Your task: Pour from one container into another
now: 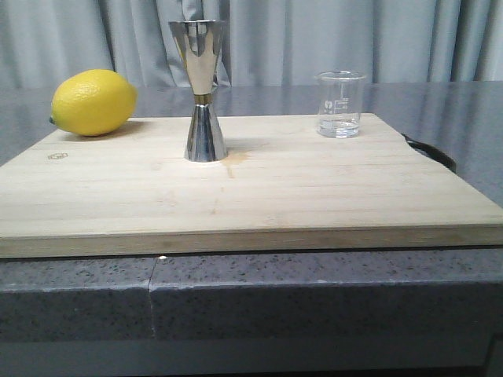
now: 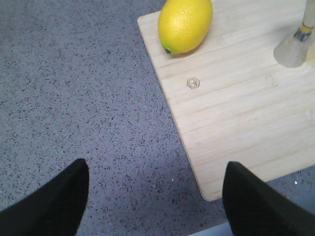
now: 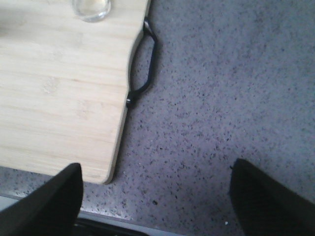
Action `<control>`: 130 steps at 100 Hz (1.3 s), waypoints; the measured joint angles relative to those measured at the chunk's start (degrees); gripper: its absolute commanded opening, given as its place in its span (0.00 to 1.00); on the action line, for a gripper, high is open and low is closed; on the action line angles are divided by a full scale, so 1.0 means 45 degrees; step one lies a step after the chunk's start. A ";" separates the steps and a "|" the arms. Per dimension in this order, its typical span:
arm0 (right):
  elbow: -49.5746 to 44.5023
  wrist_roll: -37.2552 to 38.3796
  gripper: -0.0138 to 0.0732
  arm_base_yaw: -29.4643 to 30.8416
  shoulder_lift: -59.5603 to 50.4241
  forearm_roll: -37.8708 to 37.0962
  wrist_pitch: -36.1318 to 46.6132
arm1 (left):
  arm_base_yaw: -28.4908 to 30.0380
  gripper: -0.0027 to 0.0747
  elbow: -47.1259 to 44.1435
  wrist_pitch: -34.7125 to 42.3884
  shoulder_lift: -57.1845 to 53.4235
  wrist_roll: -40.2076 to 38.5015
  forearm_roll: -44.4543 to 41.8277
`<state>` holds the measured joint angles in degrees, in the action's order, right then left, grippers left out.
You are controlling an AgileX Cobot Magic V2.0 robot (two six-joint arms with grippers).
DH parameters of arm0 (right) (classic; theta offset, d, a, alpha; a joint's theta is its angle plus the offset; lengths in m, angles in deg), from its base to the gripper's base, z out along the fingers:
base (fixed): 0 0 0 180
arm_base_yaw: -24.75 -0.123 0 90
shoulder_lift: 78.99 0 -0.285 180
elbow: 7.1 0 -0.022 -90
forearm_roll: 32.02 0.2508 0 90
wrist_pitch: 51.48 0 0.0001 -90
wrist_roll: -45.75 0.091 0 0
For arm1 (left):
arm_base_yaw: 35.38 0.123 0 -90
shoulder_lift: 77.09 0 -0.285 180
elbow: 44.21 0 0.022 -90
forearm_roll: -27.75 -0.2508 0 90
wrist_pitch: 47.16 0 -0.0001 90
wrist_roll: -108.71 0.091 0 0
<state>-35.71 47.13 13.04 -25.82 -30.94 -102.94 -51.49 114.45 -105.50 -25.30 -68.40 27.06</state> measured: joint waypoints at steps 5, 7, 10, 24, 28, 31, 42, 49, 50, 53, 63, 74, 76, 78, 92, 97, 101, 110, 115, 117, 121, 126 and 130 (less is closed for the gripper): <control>0.0000 0.0082 0.80 0.0000 -0.0244 0.0010 0.0236 | 0.0000 0.65 -0.0415 0.0489 -0.0296 -0.0263 -0.0022; 0.0000 0.0105 0.80 0.0000 -0.0336 0.0010 0.0329 | 0.0000 0.64 -0.0513 0.0707 -0.0408 -0.0295 -0.0022; 0.0000 0.0130 0.79 0.0000 -0.0470 0.0030 0.0468 | 0.0000 0.62 -0.0739 0.0984 -0.0533 -0.0372 -0.0022; 0.0000 0.0154 0.63 0.0000 -0.0725 0.0030 0.0755 | 0.0000 0.46 -0.1214 0.1760 -0.0745 -0.0467 -0.0022; 0.0000 0.0178 0.53 0.0000 -0.0725 0.0030 0.0755 | 0.0000 0.39 -0.1236 0.1861 -0.0745 -0.0486 -0.0022; -0.0025 0.0178 0.45 0.0000 -0.0725 0.0030 0.0755 | 0.0000 0.34 -0.1257 0.1891 -0.0745 -0.0486 -0.0022; -0.0169 0.0178 0.22 0.0000 -0.0725 0.0030 0.0783 | 0.0000 0.17 -0.1257 0.2226 -0.0745 -0.0515 0.0026; -0.0250 0.0178 0.11 0.0000 -0.0725 0.0030 0.0783 | 0.0000 0.07 -0.1257 0.2315 -0.0745 -0.0515 0.0026; -0.0281 0.0178 0.10 0.0000 -0.0725 0.0030 0.0783 | 0.0000 0.06 -0.1257 0.2315 -0.0745 -0.0515 0.0026; -0.0303 0.0178 0.08 0.0000 -0.0725 0.0030 0.0783 | 0.0000 0.02 -0.1257 0.2338 -0.0745 -0.0515 0.0026; -0.0304 0.0178 0.08 0.0000 -0.0725 0.0030 0.0835 | 0.0000 0.01 -0.1257 0.2399 -0.0745 -0.0515 0.0042; -0.0304 0.0178 0.08 0.0000 -0.0725 0.0030 0.1110 | 0.0000 0.01 -0.1257 0.2549 -0.0745 -0.0515 0.0042; -0.0304 0.0178 0.08 0.0000 -0.0725 0.0030 0.1143 | 0.0000 0.01 -0.1257 0.2549 -0.0745 -0.0515 0.0042; -0.0304 0.0178 0.08 0.0000 -0.0725 0.0030 0.1166 | 0.0000 0.01 -0.1257 0.2549 -0.0745 -0.0515 0.0042; -0.0304 0.0178 0.08 0.0000 -0.0725 0.0030 0.1222 | 0.0000 0.01 -0.1257 0.2600 -0.0745 -0.0515 0.0042; -0.0304 0.0178 0.08 0.0000 -0.0725 0.0030 0.1222 | 0.0000 0.01 -0.1257 0.2600 -0.0745 -0.0515 0.0042; -0.0304 0.0178 0.08 0.0000 -0.0725 0.0030 0.1229 | 0.0000 0.01 -0.1257 0.2600 -0.0745 -0.0515 0.0042; -0.0304 0.0178 0.08 0.0000 -0.0725 0.0030 0.1251 | 0.0000 0.01 -0.1257 0.2600 -0.0745 -0.0515 0.0042; -0.0304 0.0178 0.08 0.0000 -0.0725 0.0030 0.1257 | 0.0000 0.01 -0.1257 0.2623 -0.0745 -0.0515 0.0042; -0.0304 0.0178 0.08 0.0000 -0.0725 0.0030 0.1257 | 0.0000 0.01 -0.1257 0.2623 -0.0745 -0.0515 0.0042; -0.0304 0.0178 0.08 0.0000 -0.0725 0.0030 0.1278 | 0.0000 0.01 -0.1265 0.2623 -0.0745 -0.0515 0.0042; -0.0304 0.0178 0.08 0.0000 -0.0725 0.0030 0.1278 | 0.0000 0.01 -0.1358 0.2651 -0.0773 -0.0515 0.0042; -0.0304 0.0178 0.08 0.0000 -0.0725 0.0030 0.1278 | 0.0054 0.01 -0.1543 0.2820 -0.0886 -0.0515 -0.0012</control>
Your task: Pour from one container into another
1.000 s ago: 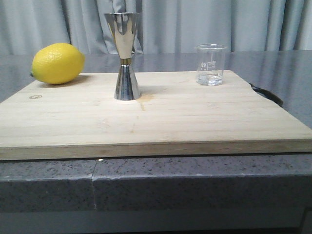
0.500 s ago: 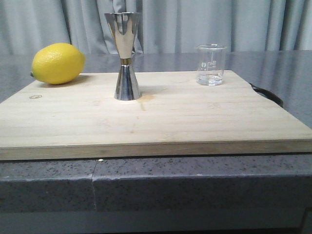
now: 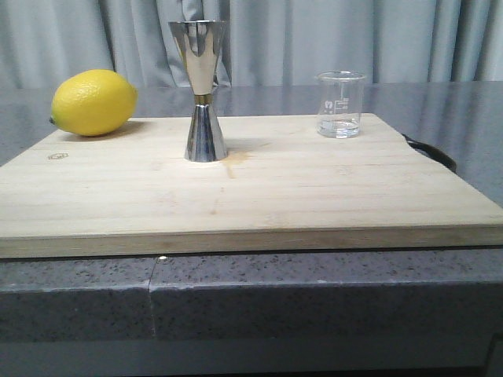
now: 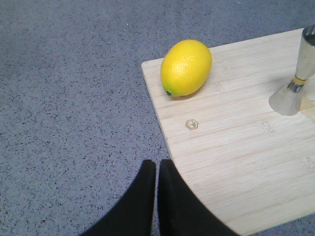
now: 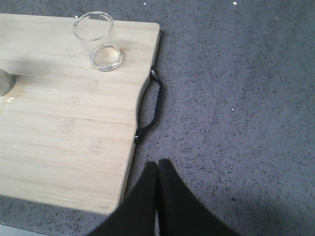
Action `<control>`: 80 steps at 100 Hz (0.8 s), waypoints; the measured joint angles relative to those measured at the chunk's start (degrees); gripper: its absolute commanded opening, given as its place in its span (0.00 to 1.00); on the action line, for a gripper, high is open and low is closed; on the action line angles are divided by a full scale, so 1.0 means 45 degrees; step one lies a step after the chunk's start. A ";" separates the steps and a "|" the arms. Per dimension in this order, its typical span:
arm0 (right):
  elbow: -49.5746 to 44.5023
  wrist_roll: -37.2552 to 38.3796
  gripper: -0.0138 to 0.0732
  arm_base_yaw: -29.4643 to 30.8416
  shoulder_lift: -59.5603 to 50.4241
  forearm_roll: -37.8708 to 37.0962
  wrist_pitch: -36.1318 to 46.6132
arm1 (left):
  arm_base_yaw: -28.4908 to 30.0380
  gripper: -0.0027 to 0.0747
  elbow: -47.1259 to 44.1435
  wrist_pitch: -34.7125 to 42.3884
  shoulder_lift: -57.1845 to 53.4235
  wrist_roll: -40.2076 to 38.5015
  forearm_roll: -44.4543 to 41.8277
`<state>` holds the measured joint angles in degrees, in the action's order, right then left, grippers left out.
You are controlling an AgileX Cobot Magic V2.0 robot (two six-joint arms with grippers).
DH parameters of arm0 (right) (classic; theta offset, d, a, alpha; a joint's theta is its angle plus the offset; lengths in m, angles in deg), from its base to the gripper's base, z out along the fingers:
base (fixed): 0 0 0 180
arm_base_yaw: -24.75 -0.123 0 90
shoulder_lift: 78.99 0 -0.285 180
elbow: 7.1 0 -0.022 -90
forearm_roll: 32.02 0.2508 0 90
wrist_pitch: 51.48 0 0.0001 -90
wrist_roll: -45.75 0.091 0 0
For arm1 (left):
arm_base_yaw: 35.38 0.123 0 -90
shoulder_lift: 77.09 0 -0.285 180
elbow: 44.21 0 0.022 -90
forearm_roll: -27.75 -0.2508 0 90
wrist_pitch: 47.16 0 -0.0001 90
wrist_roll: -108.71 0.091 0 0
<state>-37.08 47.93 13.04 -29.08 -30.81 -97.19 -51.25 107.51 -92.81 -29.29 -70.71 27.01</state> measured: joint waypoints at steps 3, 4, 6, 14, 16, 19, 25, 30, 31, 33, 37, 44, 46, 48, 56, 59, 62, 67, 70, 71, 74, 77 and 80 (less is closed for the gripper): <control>0.0000 0.0000 0.08 0.0000 0.0000 0.0000 0.0000 | 0.0056 0.01 -0.0215 0.0189 -0.0150 0.0000 -0.0093; 0.0000 0.0000 0.08 0.0000 0.0000 0.0000 0.0000 | 0.0095 0.01 -0.0350 0.0307 -0.0249 0.0000 -0.0136; 0.0000 0.0000 0.08 0.0000 0.0000 0.0000 0.0000 | 0.0173 0.01 -0.0595 0.0523 -0.0358 0.0000 -0.0255; 0.0000 0.0000 0.08 0.0000 0.0000 0.0000 0.0000 | 0.0625 0.01 -0.1763 0.1569 -0.1340 0.0000 -0.0681; 0.0000 0.0000 0.08 0.0000 0.0000 0.0000 0.0000 | 0.0722 0.01 -0.2134 0.1913 -0.1649 0.0000 -0.0708; 0.0000 0.0000 0.08 0.0000 0.0000 0.0000 0.0000 | 0.0979 0.01 -0.2643 0.2387 -0.2108 0.0000 -0.0760; 0.0000 0.0000 0.08 0.0000 0.0000 0.0000 0.0000 | 0.1426 0.01 -0.3805 0.3481 -0.3157 0.0000 -0.0760; 0.0000 0.0000 0.08 0.0000 0.0000 0.0000 0.0000 | 0.1826 0.01 -0.4688 0.4155 -0.3953 0.0000 -0.0701; 0.0000 0.0000 0.08 0.0000 0.0000 0.0000 0.0000 | 0.1939 0.01 -0.4812 0.4230 -0.4064 0.0000 -0.0671; 0.0000 0.0000 0.08 0.0000 0.0000 0.0000 0.0000 | 0.2107 0.01 -0.5171 0.4463 -0.4403 0.0000 -0.0609; 0.0000 0.0000 0.08 0.0000 0.0000 0.0000 0.0000 | 0.2379 0.01 -0.5852 0.4775 -0.5057 0.0000 -0.0476; 0.0000 0.0000 0.08 0.0000 0.0000 0.0000 0.0000 | 0.2868 0.01 -0.6877 0.5071 -0.6096 0.0000 -0.0133; 0.0000 0.0000 0.08 0.0000 0.0000 0.0000 0.0000 | 0.2990 0.01 -0.7158 0.5110 -0.6391 0.0000 -0.0045; 0.0000 0.0000 0.08 0.0000 0.0000 0.0000 0.0000 | 0.3093 0.01 -0.7426 0.5135 -0.6581 0.0000 0.0017; 0.0000 0.0000 0.08 0.0000 0.0000 0.0000 0.0000 | 0.3350 0.01 -0.8343 0.5344 -0.7596 0.0000 0.0163; 0.0000 0.0000 0.08 0.0000 0.0000 0.0000 0.0000 | 0.3356 0.01 -0.8651 0.5485 -0.7881 0.0000 0.0163; 0.0000 0.0000 0.08 0.0000 0.0000 0.0000 0.0000 | 0.3376 0.01 -0.8937 0.5693 -0.8209 0.0000 0.0163; 0.0000 0.0000 0.08 0.0000 0.0000 0.0000 0.0000 | 0.3376 0.01 -0.9484 0.6112 -0.8589 0.0000 0.0233; 0.0000 0.0000 0.08 0.0000 0.0000 0.0000 0.0000 | 0.3376 0.01 -0.9746 0.6408 -0.8759 0.0000 0.0259; 0.0000 0.0000 0.08 0.0000 0.0000 0.0000 0.0000 | 0.3376 0.01 -0.9810 0.6562 -0.8794 0.0000 0.0260; 0.0000 0.0000 0.08 0.0000 0.0000 0.0000 0.0000 | 0.3376 0.01 -1.0123 0.6932 -0.8923 0.0000 0.0260; 0.0000 0.0000 0.08 0.0000 0.0000 0.0000 0.0000 | 0.3376 0.01 -1.0368 0.7319 -0.8952 0.0000 0.0288; 0.0000 0.0000 0.08 0.0000 0.0000 0.0000 0.0000 | 0.3376 0.01 -1.0606 0.7716 -0.8952 0.0000 0.0288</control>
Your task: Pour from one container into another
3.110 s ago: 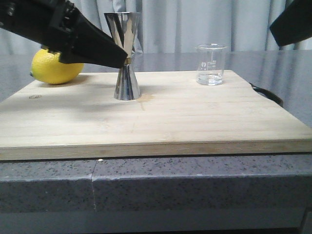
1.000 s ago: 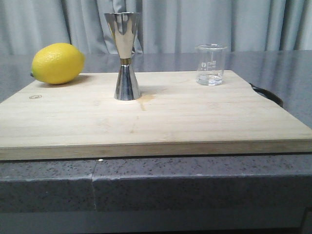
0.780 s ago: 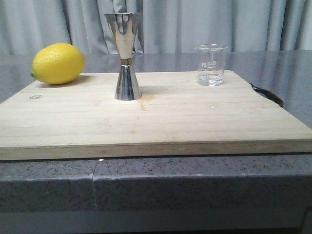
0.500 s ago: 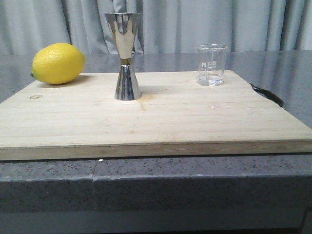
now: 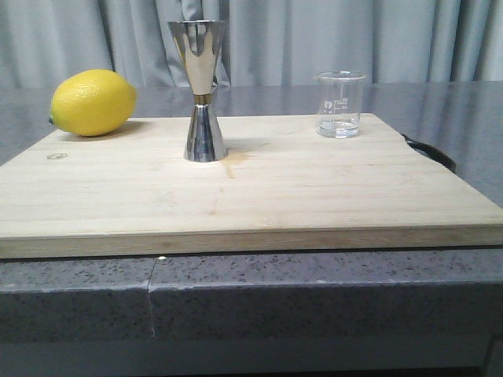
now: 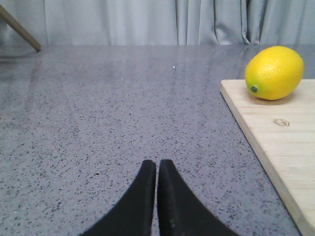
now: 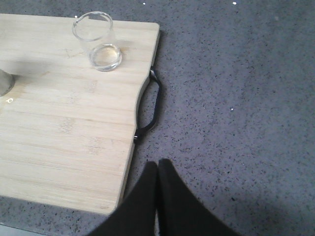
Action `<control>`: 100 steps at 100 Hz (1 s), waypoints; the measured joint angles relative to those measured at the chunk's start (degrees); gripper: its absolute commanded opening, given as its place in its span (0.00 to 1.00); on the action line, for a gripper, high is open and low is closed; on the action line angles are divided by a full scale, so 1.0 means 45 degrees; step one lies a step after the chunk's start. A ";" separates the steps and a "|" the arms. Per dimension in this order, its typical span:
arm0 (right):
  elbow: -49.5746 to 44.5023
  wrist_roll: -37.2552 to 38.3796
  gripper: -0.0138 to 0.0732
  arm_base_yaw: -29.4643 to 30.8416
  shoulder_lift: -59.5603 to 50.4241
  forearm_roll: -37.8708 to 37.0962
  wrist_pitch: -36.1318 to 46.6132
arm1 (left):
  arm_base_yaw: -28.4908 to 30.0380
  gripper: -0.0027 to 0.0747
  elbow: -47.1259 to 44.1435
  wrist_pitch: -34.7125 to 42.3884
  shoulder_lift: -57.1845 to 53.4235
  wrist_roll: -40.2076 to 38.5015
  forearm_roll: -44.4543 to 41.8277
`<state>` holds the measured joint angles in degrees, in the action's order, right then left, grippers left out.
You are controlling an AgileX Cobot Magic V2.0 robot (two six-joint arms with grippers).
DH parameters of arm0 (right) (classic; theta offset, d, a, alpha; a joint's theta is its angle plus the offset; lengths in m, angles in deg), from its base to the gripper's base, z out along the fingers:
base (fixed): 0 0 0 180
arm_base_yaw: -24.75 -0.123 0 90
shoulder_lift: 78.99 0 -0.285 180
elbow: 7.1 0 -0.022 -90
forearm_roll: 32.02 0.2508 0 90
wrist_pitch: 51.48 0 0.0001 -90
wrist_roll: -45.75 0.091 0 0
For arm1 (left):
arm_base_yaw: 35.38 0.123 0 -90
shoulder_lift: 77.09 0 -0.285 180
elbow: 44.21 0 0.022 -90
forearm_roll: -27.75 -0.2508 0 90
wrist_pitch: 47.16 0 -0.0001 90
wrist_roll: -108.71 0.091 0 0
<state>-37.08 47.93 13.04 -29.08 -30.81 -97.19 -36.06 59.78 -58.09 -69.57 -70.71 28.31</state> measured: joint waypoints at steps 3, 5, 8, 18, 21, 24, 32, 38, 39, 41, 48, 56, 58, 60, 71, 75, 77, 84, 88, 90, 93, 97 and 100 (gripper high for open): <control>0.0000 0.0000 0.08 0.0000 0.0000 0.0000 0.0000 | 0.0000 0.01 -0.0212 0.0393 0.0000 0.0000 0.0023; 0.0000 0.0000 0.08 0.0000 0.0000 0.0000 0.0000 | 0.0000 0.01 -0.0241 0.0425 0.0000 0.0000 0.0057; 0.0000 0.0000 0.08 0.0000 0.0000 0.0000 0.0000 | 0.0000 0.01 -0.0238 0.0666 0.0000 0.0000 0.0088; 0.0000 0.0000 0.08 0.0000 0.0000 0.0000 0.0000 | -0.0028 0.01 -0.0238 0.1341 0.0000 0.0000 0.0148; 0.0000 0.0000 0.08 0.0000 0.0000 0.0000 0.0000 | -0.0053 0.01 -0.0238 0.1437 0.0000 0.0000 0.0148; 0.0000 0.0000 0.08 0.0000 0.0000 0.0000 0.0000 | -0.0114 0.01 -0.0238 0.1508 0.0000 0.0000 0.0148; 0.0000 0.0000 0.08 0.0000 0.0000 0.0000 0.0000 | -0.0190 0.01 -0.0238 0.1640 0.0000 0.0000 0.0148; 0.0000 0.0000 0.08 0.0000 0.0000 0.0000 0.0000 | -0.0194 0.01 -0.0238 0.1703 0.0000 0.0000 0.0148; 0.0000 0.0000 0.08 0.0000 0.0000 0.0000 0.0000 | -0.0194 0.01 -0.0238 0.1703 0.0000 0.0000 0.0148; 0.0000 0.0000 0.08 0.0000 0.0000 0.0000 0.0000 | -0.0194 0.01 -0.0238 0.1726 0.0000 0.0000 0.0148; 0.0000 0.0000 0.08 0.0000 0.0000 0.0000 0.0000 | -0.0194 0.01 -0.0238 0.1755 0.0000 0.0000 0.0148; 0.0000 0.0000 0.08 0.0000 0.0000 0.0000 0.0000 | -0.0194 0.01 -0.0238 0.1755 0.0000 0.0000 0.0148; 0.0000 0.0000 0.08 0.0000 0.0000 0.0000 0.0000 | -0.0194 0.01 -0.0238 0.1755 0.0000 0.0000 0.0148; 0.0000 0.0000 0.08 0.0000 0.0000 0.0000 0.0000 | -0.0194 0.01 -0.0238 0.1760 0.0000 0.0000 0.0148; 0.0000 0.0000 0.08 0.0000 0.0000 0.0000 0.0000 | -0.0194 0.01 -0.0238 0.1760 0.0000 0.0000 0.0148; 0.0000 0.0000 0.08 0.0000 0.0000 0.0000 0.0000 | -0.0194 0.01 -0.0238 0.1760 0.0000 0.0000 0.0148; 0.0000 0.0000 0.08 0.0000 0.0000 0.0000 0.0000 | -0.0194 0.01 -0.0238 0.1760 0.0000 0.0000 0.0148; 0.0000 0.0000 0.08 0.0000 0.0000 0.0000 0.0000 | -0.0194 0.01 -0.0238 0.1760 0.0000 0.0000 0.0148; 0.0000 0.0000 0.08 0.0000 0.0000 0.0000 0.0000 | -0.0194 0.01 -0.0238 0.1760 0.0000 0.0000 0.0148; 0.0000 0.0000 0.08 0.0000 0.0000 0.0000 0.0000 | -0.0194 0.01 -0.0238 0.1760 0.0000 0.0000 0.0148; 0.0000 0.0000 0.08 0.0000 0.0000 0.0000 0.0000 | -0.0194 0.01 -0.0238 0.1760 0.0000 0.0000 0.0148; 0.0000 0.0000 0.08 0.0000 0.0000 0.0000 0.0000 | -0.0194 0.01 -0.0238 0.1760 0.0000 0.0000 0.0148; -0.0029 0.0000 0.08 0.0000 0.0000 0.0000 0.0027 | -0.0194 0.01 -0.0238 0.1760 0.0000 0.0000 0.0148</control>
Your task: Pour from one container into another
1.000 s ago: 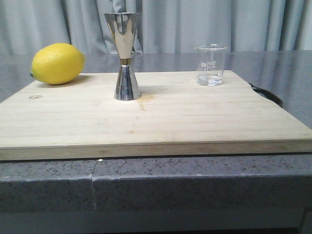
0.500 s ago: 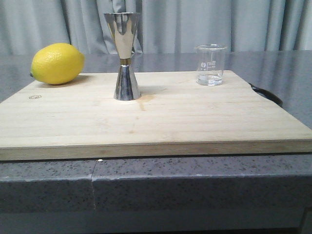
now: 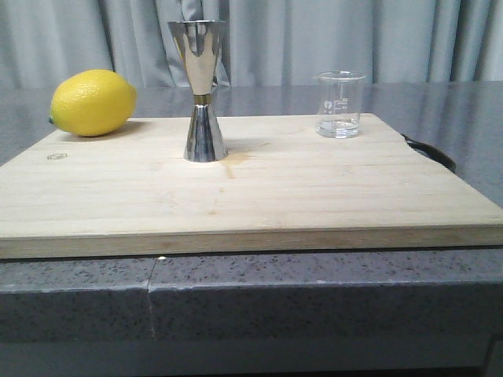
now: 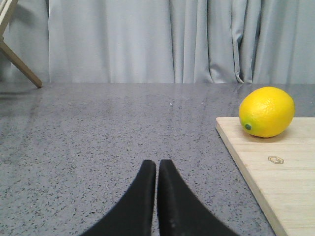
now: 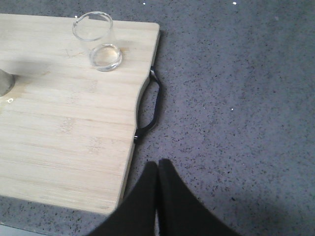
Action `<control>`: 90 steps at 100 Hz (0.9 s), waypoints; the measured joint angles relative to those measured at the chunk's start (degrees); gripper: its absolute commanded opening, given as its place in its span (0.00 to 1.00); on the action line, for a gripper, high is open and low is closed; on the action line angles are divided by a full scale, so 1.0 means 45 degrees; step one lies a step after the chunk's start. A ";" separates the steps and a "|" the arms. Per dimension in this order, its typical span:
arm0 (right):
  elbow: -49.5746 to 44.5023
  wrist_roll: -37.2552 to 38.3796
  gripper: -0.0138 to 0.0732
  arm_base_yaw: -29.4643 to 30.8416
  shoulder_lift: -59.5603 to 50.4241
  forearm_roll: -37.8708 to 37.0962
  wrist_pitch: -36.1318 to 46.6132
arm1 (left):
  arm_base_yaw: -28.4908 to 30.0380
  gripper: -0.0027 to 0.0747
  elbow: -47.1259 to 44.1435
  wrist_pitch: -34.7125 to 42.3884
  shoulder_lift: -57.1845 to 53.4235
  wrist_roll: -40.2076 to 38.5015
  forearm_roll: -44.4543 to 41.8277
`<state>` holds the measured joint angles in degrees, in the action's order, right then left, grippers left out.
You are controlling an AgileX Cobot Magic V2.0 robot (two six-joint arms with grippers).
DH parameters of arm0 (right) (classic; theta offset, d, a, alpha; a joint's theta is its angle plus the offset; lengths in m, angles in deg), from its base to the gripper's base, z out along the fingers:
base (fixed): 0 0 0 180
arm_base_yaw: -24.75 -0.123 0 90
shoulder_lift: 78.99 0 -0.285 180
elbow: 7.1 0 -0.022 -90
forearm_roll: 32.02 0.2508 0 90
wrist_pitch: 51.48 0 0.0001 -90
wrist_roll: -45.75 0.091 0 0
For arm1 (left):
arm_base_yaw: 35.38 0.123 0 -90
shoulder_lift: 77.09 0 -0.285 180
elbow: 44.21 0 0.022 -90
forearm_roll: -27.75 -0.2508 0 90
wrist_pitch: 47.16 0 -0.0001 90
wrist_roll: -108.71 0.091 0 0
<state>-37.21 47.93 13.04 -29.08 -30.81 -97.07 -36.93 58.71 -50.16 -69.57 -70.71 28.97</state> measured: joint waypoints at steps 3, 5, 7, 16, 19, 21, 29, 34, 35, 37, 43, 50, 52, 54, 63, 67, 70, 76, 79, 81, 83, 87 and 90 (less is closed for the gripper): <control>-0.0093 0.0000 0.08 0.0028 -0.0107 -0.0052 0.0087 | 0.0000 0.01 0.0000 0.0000 0.0000 0.0000 0.0000; -0.0151 0.0000 0.08 0.0061 -0.0206 -0.0111 0.0195 | 0.0000 0.01 0.0000 0.0000 0.0000 0.0000 0.0000; -0.0279 0.0000 0.08 0.0088 -0.0283 -0.0112 0.0336 | 0.0000 0.01 0.0000 0.0000 0.0000 0.0000 0.0000; -0.1349 0.0000 0.08 0.0667 -0.1097 -0.0134 0.1660 | 0.0000 0.01 0.0000 0.0000 0.0000 0.0000 0.0000; -0.1824 0.0000 0.08 0.0972 -0.1571 -0.0134 0.2264 | 0.0000 0.01 0.0000 0.0000 0.0000 0.0000 0.0000; -0.2220 0.0000 0.08 0.1166 -0.1778 -0.0134 0.2744 | 0.0000 0.01 0.0000 0.0023 0.0000 0.0000 0.0000; -0.3965 0.0000 0.08 0.1857 -0.3241 -0.0084 0.4543 | 0.0000 0.01 0.0000 0.0022 0.0000 0.0000 0.0000; -0.5022 0.0016 0.08 0.2229 -0.4131 -0.0084 0.5709 | 0.0000 0.01 0.0000 0.0022 0.0000 0.0000 0.0000; -0.5174 0.0016 0.08 0.2325 -0.4255 -0.0084 0.5843 | 0.0000 0.01 0.0000 0.0022 0.0000 0.0000 0.0000; -0.5618 0.0016 0.08 0.2413 -0.4631 -0.0084 0.6222 | 0.0000 0.01 0.0000 0.0022 0.0000 0.0000 0.0000; -0.6894 0.0016 0.08 0.2684 -0.5731 -0.0084 0.7114 | 0.0000 0.01 0.0000 0.0022 0.0000 0.0000 0.0000; -0.8150 0.0016 0.08 0.2795 -0.6848 -0.0084 0.7965 | 0.0000 0.01 0.0000 0.0022 0.0000 0.0000 0.0000; -0.8490 0.0016 0.08 0.2796 -0.7160 -0.0084 0.8167 | 0.0000 0.01 0.0000 0.0022 0.0000 0.0000 0.0000; -0.8705 0.0016 0.08 0.2815 -0.7461 -0.0084 0.8345 | 0.0000 0.01 0.0000 0.0022 0.0000 0.0000 0.0000; -0.9889 0.0016 0.08 0.2815 -0.8477 -0.0084 0.8772 | 0.0000 0.01 0.0000 0.0022 0.0000 0.0000 0.0000; -1.0307 0.0016 0.08 0.2815 -0.8877 -0.0084 0.8821 | 0.0000 0.01 0.0000 0.0022 0.0000 0.0000 0.0000; -1.0527 0.0016 0.08 0.2815 -0.9108 -0.0084 0.8821 | 0.0000 0.01 0.0000 0.0022 0.0000 0.0000 0.0000; -1.0600 0.0016 0.08 0.2815 -0.9371 -0.0084 0.8771 | 0.0000 0.01 0.0000 0.0022 0.0000 0.0000 0.0000; -1.0600 0.0016 0.08 0.2815 -0.9422 -0.0084 0.8904 | 0.0000 0.01 0.0000 0.0022 0.0000 0.0000 0.0000; -1.0600 0.0016 0.08 0.2815 -0.9448 -0.0084 0.8960 | 0.0000 0.01 0.0000 0.0022 0.0000 0.0000 0.0000; -1.0600 0.0016 0.08 0.2815 -0.9449 -0.0061 0.8953 | 0.0000 0.01 0.0000 0.0022 0.0000 0.0000 0.0000; -1.0600 0.0016 0.08 0.2815 -0.9475 -0.0061 0.8953 | 0.0000 0.01 0.0000 0.0022 0.0000 0.0000 0.0000; -1.0600 0.0016 0.08 0.2815 -0.9475 -0.0061 0.8953 | 0.0000 0.01 0.0000 0.0022 0.0000 0.0000 0.0000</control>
<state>-84.91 48.00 25.70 -71.71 -31.08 -56.78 -36.93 58.71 -50.07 -69.57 -70.71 28.97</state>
